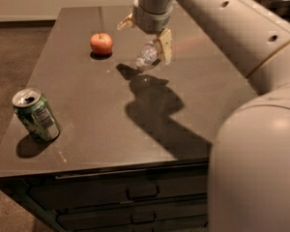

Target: Pick water bottle

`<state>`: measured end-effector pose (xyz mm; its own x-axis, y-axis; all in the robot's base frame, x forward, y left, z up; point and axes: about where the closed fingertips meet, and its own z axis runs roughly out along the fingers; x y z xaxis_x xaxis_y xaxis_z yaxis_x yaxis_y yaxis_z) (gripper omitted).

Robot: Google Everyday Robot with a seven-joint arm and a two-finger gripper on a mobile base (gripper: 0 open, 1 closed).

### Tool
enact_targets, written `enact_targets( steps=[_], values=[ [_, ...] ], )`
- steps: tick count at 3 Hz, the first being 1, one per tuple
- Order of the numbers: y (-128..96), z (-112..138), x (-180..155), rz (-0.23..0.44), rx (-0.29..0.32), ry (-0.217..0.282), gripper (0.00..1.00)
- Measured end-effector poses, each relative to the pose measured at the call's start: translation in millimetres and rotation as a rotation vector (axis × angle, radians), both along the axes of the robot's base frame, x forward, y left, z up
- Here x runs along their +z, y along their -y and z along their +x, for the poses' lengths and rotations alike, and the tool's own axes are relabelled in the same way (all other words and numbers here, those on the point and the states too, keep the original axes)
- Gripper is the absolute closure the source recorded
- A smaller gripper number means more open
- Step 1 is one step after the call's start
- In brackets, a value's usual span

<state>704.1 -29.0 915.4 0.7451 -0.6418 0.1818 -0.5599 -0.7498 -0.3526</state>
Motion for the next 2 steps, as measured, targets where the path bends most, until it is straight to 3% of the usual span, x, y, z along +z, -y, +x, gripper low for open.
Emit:
enact_targets(
  steps=[2],
  values=[
    [-18.1, 25.1, -44.9, -0.118, 0.076, -0.064, 0.00]
  ],
)
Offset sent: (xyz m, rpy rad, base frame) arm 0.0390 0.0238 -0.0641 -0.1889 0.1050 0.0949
